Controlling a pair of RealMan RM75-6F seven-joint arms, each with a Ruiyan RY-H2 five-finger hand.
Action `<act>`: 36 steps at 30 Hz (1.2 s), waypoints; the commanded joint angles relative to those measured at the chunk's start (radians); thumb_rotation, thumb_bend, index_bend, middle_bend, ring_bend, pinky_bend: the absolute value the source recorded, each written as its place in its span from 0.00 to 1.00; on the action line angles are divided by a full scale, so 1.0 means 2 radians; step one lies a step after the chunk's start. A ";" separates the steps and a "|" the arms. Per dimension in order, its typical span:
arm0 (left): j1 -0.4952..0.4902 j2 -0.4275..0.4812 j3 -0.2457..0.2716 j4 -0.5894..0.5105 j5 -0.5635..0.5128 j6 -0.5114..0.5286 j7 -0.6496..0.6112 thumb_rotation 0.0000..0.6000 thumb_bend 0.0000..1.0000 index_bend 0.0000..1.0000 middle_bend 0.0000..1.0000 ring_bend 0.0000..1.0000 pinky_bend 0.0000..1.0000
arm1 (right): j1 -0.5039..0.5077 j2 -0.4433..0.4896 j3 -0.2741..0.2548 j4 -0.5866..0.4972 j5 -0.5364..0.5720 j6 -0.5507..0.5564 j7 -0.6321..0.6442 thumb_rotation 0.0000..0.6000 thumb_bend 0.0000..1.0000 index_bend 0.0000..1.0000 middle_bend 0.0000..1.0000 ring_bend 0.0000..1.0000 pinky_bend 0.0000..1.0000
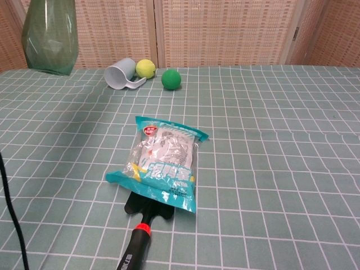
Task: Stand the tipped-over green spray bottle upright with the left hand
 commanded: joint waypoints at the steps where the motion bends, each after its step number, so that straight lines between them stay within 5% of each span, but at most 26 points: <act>1: 0.051 0.013 0.044 0.012 0.112 -0.009 -0.135 1.00 0.34 0.56 0.50 0.34 0.09 | 0.001 -0.007 0.005 -0.001 0.012 -0.002 -0.017 1.00 0.00 0.00 0.00 0.00 0.00; 7: 0.058 -0.012 0.089 0.085 0.201 0.012 -0.256 1.00 0.34 0.54 0.47 0.32 0.08 | 0.002 -0.015 0.011 -0.004 0.034 -0.005 -0.040 1.00 0.00 0.00 0.00 0.00 0.00; 18: 0.062 -0.072 0.155 0.189 0.288 0.066 -0.412 1.00 0.34 0.49 0.41 0.26 0.04 | 0.005 -0.015 0.015 -0.012 0.061 -0.018 -0.057 1.00 0.00 0.00 0.00 0.00 0.00; 36: 0.037 -0.141 0.193 0.303 0.321 0.064 -0.538 1.00 0.29 0.44 0.35 0.20 0.02 | -0.003 -0.012 0.019 -0.016 0.099 -0.017 -0.070 1.00 0.00 0.00 0.00 0.00 0.00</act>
